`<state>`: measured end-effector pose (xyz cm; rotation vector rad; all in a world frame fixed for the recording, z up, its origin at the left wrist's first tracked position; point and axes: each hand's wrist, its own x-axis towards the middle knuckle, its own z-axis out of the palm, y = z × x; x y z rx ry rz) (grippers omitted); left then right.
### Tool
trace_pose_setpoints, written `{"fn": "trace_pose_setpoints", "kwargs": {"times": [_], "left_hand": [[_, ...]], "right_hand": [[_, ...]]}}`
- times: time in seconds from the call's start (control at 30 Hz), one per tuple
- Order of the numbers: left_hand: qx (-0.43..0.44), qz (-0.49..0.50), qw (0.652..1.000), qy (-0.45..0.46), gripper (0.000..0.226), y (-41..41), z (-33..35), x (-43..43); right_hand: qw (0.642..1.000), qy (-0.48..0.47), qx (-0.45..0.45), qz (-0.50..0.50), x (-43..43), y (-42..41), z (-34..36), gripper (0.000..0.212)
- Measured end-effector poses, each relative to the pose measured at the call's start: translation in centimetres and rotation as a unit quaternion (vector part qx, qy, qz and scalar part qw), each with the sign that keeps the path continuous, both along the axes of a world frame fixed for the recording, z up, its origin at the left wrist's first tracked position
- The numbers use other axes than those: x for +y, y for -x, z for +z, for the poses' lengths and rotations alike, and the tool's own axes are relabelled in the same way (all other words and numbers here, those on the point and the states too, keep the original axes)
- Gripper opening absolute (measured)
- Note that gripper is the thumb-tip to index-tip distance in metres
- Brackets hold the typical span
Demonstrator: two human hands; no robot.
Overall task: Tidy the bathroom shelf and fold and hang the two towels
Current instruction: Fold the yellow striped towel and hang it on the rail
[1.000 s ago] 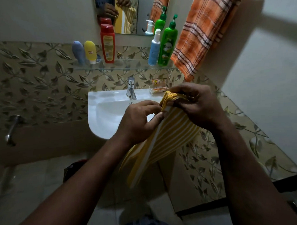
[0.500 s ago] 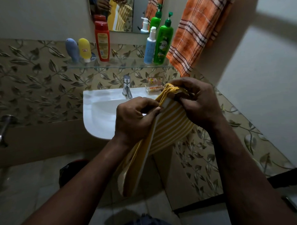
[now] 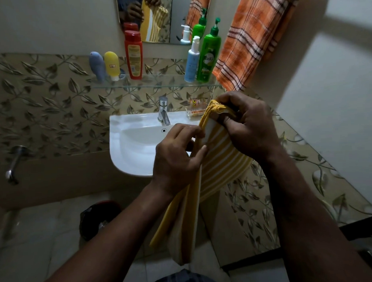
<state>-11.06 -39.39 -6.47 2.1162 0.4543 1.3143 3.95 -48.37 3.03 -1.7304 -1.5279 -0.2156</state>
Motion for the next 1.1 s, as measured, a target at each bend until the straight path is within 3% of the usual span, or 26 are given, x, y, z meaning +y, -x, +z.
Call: {"fn": "trace_pose_setpoints", "kwargs": {"times": [0.23, 0.47, 0.7, 0.93, 1.1], "left_hand": [[0.121, -0.024, 0.991, -0.044, 0.027, 0.2, -2.6, 0.2], [0.058, -0.085, 0.994, 0.034, 0.022, 0.6, -2.0, 1.8], [0.048, -0.059, 0.981, 0.18, 0.028, -0.3, -2.4, 0.6], [0.132, 0.028, 0.985, 0.11, 0.038, -0.8, -4.1, 0.9], [0.148, -0.046, 0.985, 0.074, 0.027, -1.0, -4.3, 1.1]], "right_hand": [[1.0, -0.026, 0.011, 0.007, -0.3, -0.1, 0.6, 0.025], [0.997, -0.028, 0.075, 0.016, -1.6, -1.4, 0.9, 0.032], [0.994, -0.02, 0.106, 0.031, -2.2, -1.5, 0.6, 0.035], [0.992, -0.011, 0.117, 0.054, -2.5, -2.3, 0.7, 0.034], [0.993, 0.012, 0.103, 0.055, -2.6, -2.9, 0.7, 0.039]]}}
